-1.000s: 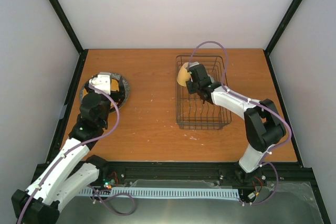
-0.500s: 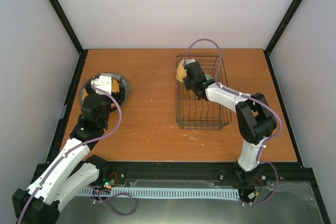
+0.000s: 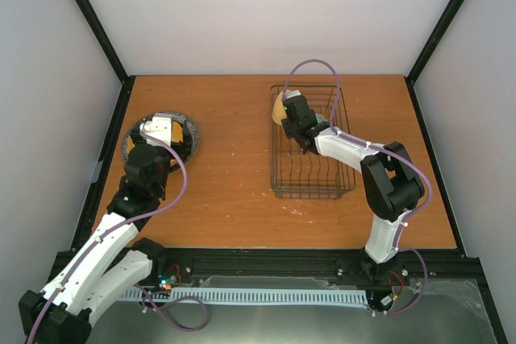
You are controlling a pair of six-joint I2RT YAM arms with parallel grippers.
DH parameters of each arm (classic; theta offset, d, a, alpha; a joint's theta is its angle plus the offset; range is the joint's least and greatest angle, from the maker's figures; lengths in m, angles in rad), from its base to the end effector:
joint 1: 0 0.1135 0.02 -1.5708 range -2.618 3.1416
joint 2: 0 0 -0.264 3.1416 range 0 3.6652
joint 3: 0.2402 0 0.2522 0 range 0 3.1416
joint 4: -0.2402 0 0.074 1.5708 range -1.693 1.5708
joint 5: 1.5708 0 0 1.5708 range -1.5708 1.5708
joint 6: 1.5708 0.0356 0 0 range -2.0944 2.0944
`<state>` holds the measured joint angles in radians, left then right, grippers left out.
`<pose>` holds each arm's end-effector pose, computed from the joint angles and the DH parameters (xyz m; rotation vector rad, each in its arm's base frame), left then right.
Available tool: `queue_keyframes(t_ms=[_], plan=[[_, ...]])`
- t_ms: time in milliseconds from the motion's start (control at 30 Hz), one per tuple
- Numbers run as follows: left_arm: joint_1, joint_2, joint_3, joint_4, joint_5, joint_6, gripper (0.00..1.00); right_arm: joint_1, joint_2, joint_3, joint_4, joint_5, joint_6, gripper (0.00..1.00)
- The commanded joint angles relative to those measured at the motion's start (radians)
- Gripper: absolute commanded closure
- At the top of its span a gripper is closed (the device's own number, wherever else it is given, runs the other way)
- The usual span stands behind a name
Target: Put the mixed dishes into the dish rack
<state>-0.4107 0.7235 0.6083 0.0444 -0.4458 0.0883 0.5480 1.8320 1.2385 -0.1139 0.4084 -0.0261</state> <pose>0.1695 -0.0571 0.3122 0.0677 1.6346 0.1188 0.3538 0.1994 0.2120 -0.4226 2.1750 -0.1792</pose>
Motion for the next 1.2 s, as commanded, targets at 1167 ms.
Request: queue_keyframes(t_ms=[1167], plan=[[0.001,-0.013,-0.004,0.023,-0.017,0.025,0.0,0.003,0.109,0.071,-0.054,-0.064,0.015,0.97]])
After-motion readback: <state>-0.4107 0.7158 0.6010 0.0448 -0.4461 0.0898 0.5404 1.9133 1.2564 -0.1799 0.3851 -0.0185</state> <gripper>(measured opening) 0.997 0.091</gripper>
